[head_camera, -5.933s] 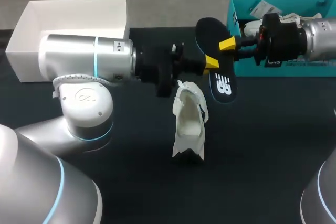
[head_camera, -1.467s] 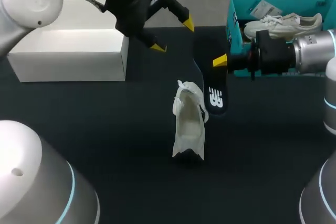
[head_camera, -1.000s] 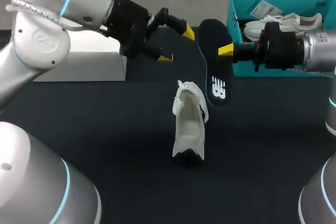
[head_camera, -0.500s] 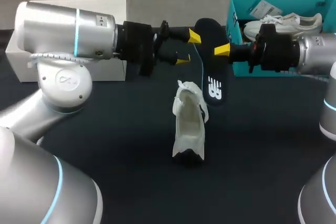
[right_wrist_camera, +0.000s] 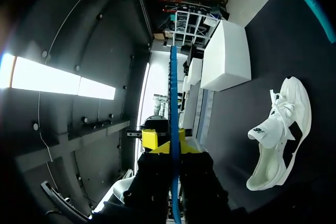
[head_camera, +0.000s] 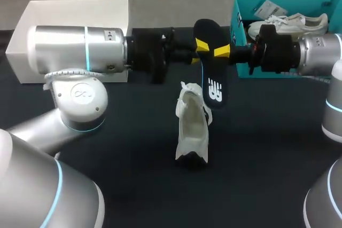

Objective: Take the shoe out of the shoebox, open the shoe tongue, remove and reinsert the insole, then place the shoe into the shoebox

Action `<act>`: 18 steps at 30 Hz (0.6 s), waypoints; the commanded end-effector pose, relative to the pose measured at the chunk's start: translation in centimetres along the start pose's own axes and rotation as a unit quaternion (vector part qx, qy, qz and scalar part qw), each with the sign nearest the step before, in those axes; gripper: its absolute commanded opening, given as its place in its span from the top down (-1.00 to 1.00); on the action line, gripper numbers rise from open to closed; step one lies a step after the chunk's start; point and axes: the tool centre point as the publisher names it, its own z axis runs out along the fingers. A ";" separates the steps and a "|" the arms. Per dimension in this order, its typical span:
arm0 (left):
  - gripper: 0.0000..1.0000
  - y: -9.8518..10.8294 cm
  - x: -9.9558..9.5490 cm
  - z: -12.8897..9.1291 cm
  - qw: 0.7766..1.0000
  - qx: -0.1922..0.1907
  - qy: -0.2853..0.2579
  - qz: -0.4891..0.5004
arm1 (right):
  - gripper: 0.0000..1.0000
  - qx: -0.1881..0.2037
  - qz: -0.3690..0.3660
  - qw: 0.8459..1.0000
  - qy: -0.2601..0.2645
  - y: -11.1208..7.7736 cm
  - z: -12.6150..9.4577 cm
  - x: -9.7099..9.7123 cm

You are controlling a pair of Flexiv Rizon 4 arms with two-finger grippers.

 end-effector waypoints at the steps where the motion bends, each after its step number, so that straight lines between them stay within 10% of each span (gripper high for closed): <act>1: 0.73 -0.3 0.3 0.6 1.000 -0.009 -0.006 -0.004 | 1.00 -0.001 0.000 1.000 -0.001 -0.2 0.1 0.0; 11: 1.00 -0.5 0.7 1.0 1.000 -0.008 0.005 -0.021 | 0.92 0.002 -0.005 1.000 0.001 -0.6 0.0 0.2; 12: 1.00 -0.5 0.7 0.9 0.999 -0.007 0.008 -0.031 | -0.65 0.001 -0.002 1.000 -0.002 -0.7 -0.2 0.2; 13: 1.00 -0.6 0.7 0.8 0.999 -0.007 0.008 -0.037 | -1.00 -0.001 -0.002 1.000 -0.006 -0.9 -0.6 0.1; 18: 1.00 -0.7 0.7 0.0 0.997 0.008 0.019 -0.072 | -1.00 -0.028 0.018 0.998 -0.049 -2.4 -3.9 -0.2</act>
